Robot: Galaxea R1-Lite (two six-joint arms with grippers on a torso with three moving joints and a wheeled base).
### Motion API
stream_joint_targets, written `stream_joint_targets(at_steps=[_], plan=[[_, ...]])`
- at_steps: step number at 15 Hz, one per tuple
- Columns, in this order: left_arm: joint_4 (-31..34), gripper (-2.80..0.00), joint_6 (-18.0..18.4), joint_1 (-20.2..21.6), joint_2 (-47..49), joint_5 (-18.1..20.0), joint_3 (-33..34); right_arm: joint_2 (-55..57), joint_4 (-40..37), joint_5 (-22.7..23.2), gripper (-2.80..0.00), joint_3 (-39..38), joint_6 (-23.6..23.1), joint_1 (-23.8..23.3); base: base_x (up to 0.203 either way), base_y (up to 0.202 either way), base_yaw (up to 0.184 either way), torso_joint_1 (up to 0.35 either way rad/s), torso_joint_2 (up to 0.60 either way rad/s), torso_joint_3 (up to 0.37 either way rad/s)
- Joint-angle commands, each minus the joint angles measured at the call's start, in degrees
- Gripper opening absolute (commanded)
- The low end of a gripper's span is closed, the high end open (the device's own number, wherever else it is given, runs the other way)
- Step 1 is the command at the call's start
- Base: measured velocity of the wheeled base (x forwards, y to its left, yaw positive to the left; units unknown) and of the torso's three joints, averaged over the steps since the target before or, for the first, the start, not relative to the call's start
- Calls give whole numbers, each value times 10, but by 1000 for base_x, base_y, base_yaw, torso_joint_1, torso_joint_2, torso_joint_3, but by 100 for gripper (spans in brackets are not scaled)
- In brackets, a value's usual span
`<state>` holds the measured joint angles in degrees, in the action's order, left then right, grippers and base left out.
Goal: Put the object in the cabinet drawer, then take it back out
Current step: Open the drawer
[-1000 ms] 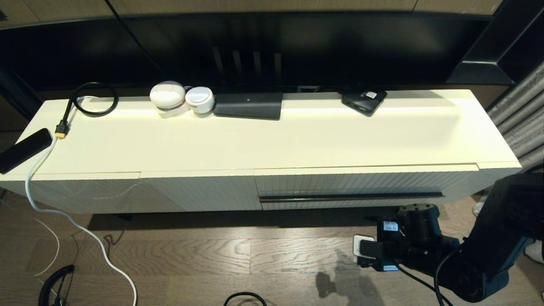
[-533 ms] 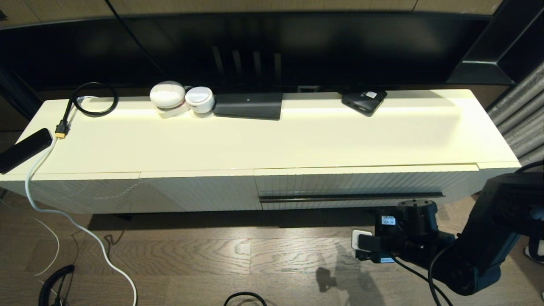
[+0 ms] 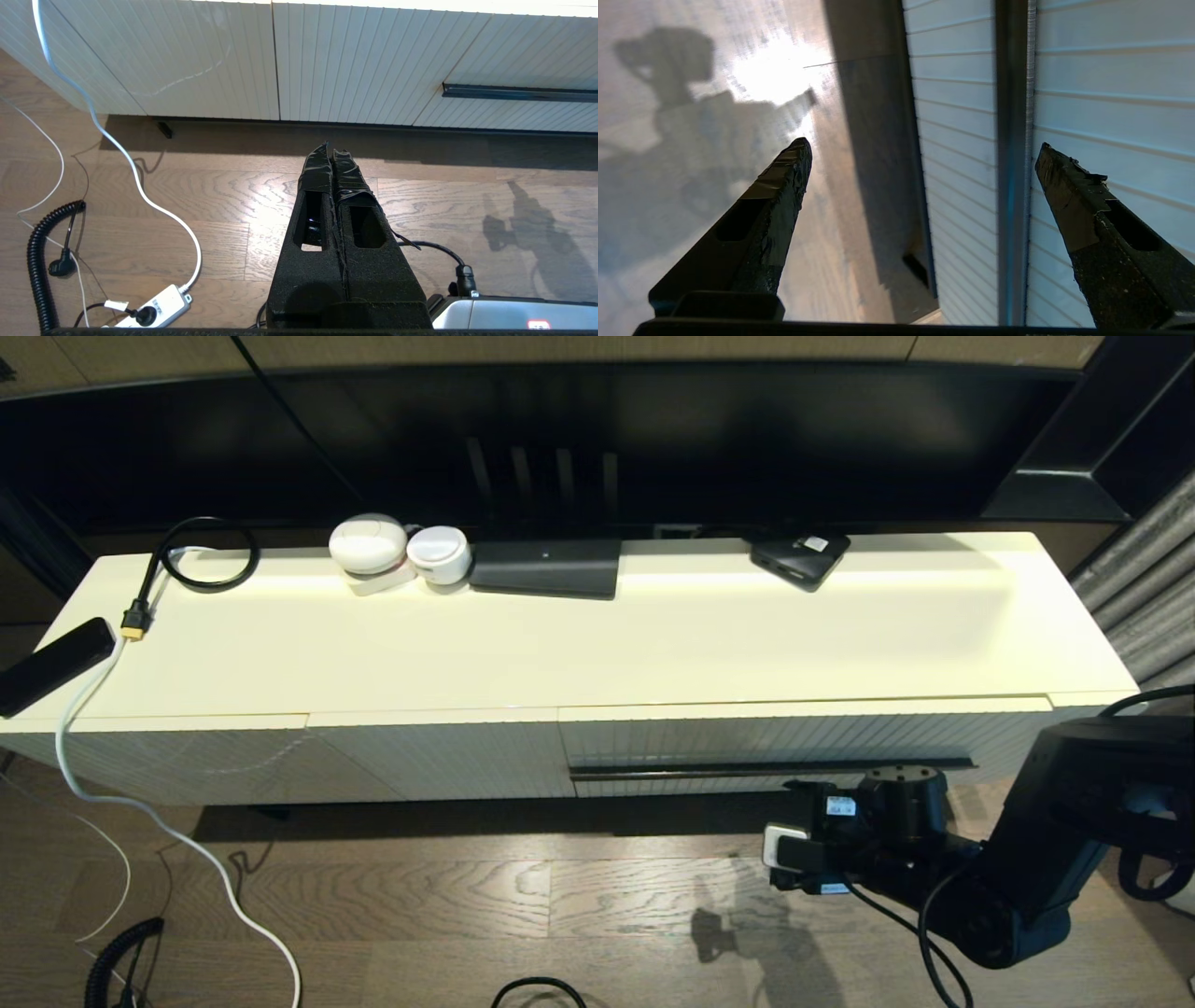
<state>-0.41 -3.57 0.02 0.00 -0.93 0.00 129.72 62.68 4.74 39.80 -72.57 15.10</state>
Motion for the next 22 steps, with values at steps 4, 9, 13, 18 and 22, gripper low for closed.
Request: stream_joint_targets(at_steps=[4, 9, 13, 18, 22], plan=[[0, -280, 0, 0, 0, 0, 0, 33, 47, 4, 0, 12, -11, -8, 0, 0, 0, 0, 0, 0], [0, -280, 0, 0, 0, 0, 0, 47, 51, 12, 0, 24, -17, -15, 0, 0, 0, 0, 0, 0], [0, -280, 0, 0, 0, 0, 0, 59, 51, 12, 0, 39, -20, -16, 0, 0, 0, 0, 0, 0], [0, -280, 0, 1, 0, 0, 0, 68, 49, 13, 0, 55, -23, -20, 0, 0, 0, 0, 0, 0], [0, -280, 0, 1, 0, 0, 0, 72, 48, 14, 0, 75, -26, -24, 0, 0, 0, 0, 0, 0]])
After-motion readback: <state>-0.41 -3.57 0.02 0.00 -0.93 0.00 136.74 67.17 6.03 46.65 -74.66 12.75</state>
